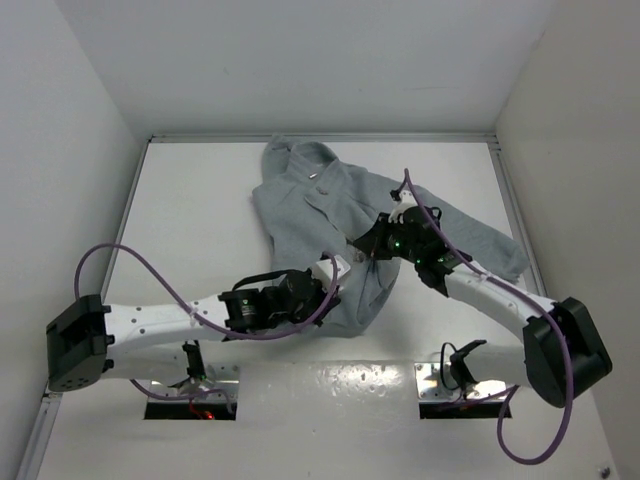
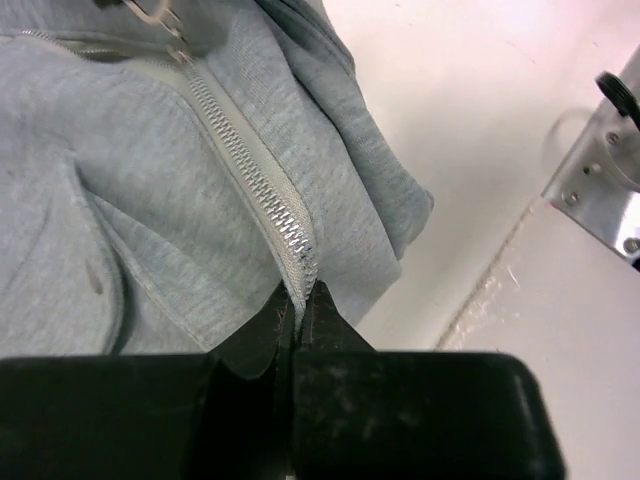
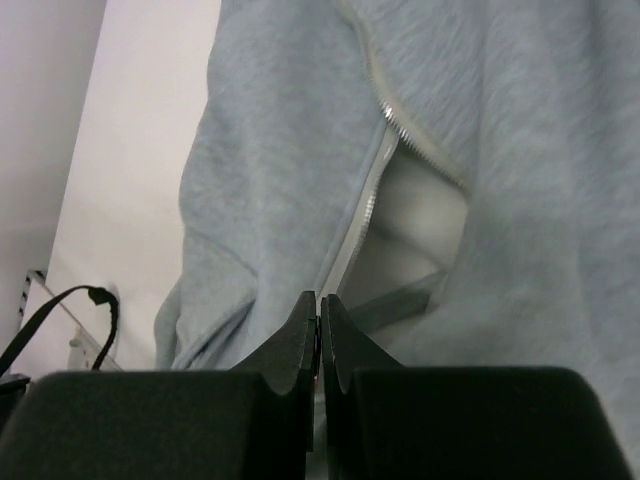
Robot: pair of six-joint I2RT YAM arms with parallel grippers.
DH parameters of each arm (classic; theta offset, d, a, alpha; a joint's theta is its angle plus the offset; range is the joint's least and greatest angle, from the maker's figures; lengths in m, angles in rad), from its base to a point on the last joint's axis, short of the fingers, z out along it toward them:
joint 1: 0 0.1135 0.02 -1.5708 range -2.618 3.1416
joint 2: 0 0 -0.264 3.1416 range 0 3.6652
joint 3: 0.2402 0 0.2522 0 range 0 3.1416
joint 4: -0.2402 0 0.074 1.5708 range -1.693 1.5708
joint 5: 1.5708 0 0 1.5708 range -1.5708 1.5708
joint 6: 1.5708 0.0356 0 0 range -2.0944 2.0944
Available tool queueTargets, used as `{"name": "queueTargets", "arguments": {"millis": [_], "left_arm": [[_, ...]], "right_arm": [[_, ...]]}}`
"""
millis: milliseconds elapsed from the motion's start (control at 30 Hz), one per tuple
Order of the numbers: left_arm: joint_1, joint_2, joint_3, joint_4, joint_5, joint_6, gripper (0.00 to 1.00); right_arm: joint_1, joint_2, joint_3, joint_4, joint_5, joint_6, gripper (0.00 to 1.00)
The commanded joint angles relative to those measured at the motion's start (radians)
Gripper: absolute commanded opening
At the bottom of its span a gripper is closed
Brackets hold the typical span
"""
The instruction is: Zip up the jacket
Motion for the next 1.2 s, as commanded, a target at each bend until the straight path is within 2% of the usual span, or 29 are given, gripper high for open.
{"name": "queueTargets", "arguments": {"millis": [0,300,467,633,800,933,1067,1167], "left_arm": [[-0.028,-0.064,-0.023,-0.052,0.075,0.020,0.00],[-0.046,-0.186,-0.089,-0.165,0.102,0.111,0.00],[-0.046,-0.242,-0.054,-0.249,0.060,0.232,0.00],[-0.046,-0.254,0.017,-0.342,0.028,0.315,0.00],[0.010,-0.274,0.054,-0.373,-0.073,0.460,0.00],[0.030,-0.373,0.054,-0.417,-0.151,0.636,0.00],[0.043,-0.475,0.044,-0.506,-0.289,0.715,0.00],[0.095,-0.486,0.067,-0.645,-0.355,0.677,0.00]], "right_arm": [[-0.037,0.029,0.068,0.104,0.075,-0.063,0.01],[-0.117,0.183,0.190,0.177,0.071,-0.170,0.01],[-0.192,0.291,0.248,0.197,0.071,-0.254,0.01],[-0.255,0.403,0.387,0.216,0.071,-0.299,0.01],[-0.313,0.496,0.510,0.237,0.115,-0.323,0.01],[-0.363,0.566,0.639,0.251,0.150,-0.333,0.01],[-0.393,0.592,0.711,0.262,0.178,-0.336,0.01],[-0.400,0.595,0.722,0.275,0.207,-0.360,0.01]]}}
